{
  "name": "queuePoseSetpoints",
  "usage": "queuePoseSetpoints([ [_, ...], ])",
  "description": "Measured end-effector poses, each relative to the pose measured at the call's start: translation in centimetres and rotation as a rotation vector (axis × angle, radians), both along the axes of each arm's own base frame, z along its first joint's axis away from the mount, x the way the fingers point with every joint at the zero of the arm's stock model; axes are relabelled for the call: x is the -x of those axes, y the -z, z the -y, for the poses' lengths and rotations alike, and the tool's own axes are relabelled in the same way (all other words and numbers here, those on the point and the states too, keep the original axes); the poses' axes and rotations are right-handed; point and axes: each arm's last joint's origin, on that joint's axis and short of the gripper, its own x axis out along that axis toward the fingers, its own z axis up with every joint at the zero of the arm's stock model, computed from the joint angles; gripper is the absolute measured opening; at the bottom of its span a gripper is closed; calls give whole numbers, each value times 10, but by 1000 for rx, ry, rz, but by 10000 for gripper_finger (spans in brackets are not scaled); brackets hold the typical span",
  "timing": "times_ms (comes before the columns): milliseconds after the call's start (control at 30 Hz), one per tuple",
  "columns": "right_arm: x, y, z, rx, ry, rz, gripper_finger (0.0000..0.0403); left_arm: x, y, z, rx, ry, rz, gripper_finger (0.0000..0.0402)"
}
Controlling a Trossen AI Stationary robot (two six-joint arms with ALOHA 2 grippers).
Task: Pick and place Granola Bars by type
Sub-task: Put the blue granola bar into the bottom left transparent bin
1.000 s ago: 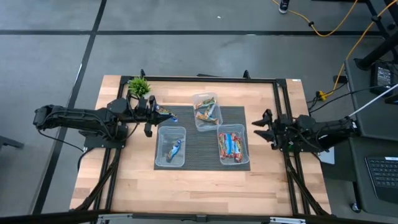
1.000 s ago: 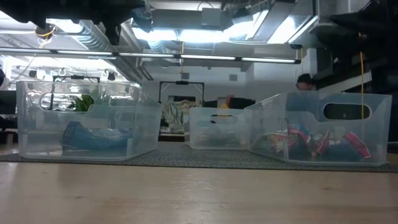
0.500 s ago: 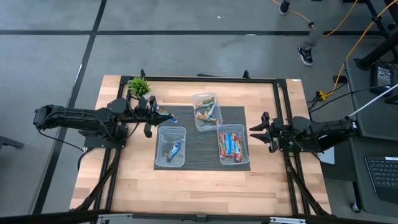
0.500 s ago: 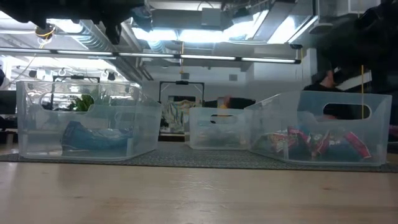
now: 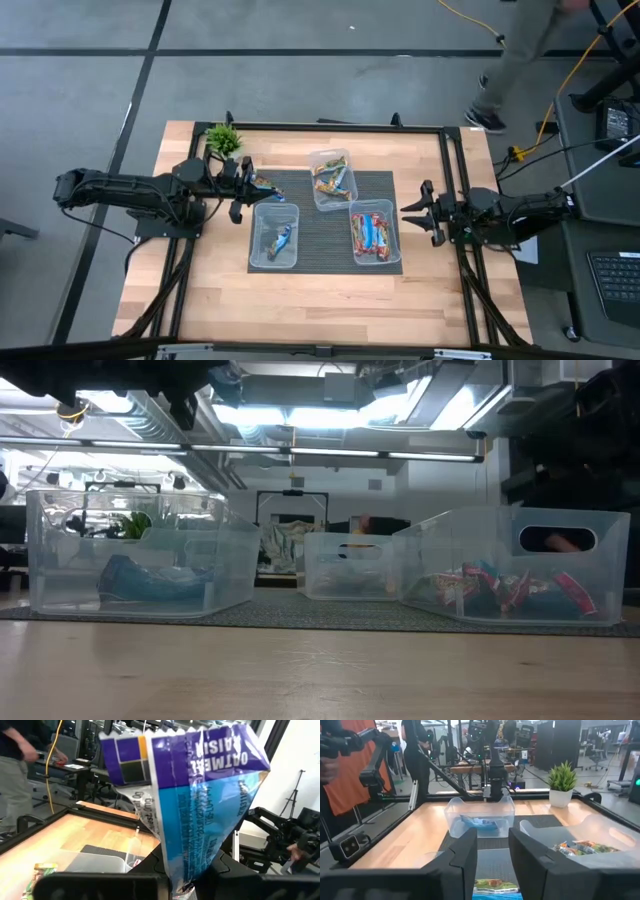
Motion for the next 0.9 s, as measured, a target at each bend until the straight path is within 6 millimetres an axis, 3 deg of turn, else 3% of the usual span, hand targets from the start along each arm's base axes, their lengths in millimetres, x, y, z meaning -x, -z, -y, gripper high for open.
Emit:
queuePoseSetpoints([
  [600, 0, 0, 1, 24, 10, 2, 115, 0, 0, 2, -6, 70, -1, 38],
  [900, 0, 0, 17, 24, 170, 1, 115, -1, -13, 7, -49, 132, -92, 33],
])
